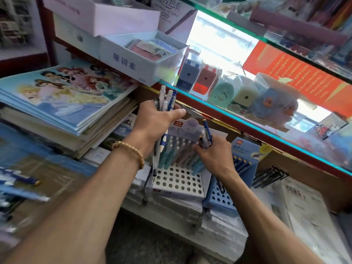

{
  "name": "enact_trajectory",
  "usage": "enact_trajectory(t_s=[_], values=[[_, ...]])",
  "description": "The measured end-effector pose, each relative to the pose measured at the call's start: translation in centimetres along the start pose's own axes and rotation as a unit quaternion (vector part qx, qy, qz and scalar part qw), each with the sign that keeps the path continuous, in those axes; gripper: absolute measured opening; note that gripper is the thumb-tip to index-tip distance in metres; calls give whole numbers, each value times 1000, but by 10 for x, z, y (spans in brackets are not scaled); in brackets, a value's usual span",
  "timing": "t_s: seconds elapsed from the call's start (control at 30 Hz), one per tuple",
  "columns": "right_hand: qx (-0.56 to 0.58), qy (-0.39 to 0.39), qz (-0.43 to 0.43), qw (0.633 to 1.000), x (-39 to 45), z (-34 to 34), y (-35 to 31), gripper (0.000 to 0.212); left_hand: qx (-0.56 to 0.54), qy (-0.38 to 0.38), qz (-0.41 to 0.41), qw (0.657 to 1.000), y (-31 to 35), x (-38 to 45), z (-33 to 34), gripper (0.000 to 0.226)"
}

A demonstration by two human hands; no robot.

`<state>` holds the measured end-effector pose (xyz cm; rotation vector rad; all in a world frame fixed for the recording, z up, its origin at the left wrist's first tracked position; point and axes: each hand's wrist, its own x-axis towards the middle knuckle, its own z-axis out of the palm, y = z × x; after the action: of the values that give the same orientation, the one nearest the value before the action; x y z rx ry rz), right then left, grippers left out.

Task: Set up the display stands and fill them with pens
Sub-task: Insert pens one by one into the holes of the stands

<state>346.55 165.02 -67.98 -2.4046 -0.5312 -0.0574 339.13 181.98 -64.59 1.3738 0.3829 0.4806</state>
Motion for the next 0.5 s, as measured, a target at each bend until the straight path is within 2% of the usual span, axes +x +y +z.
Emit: enact_trajectory(t_s=[0.13, 0.27, 0.4, 0.5], values=[[21, -15, 39, 999, 0, 2, -1, 12, -2, -1, -2, 1000, 0, -1, 0, 9], [59, -61, 67, 994, 6, -6, -5, 12, 6, -1, -1, 1000, 1, -2, -2, 13], [23, -116, 77, 990, 10, -4, -7, 10, 12, 5, -7, 1000, 0, -3, -4, 13], [-13, -119, 62, 991, 13, 2, -9, 9, 20, 9, -7, 1000, 0, -2, -4, 12]])
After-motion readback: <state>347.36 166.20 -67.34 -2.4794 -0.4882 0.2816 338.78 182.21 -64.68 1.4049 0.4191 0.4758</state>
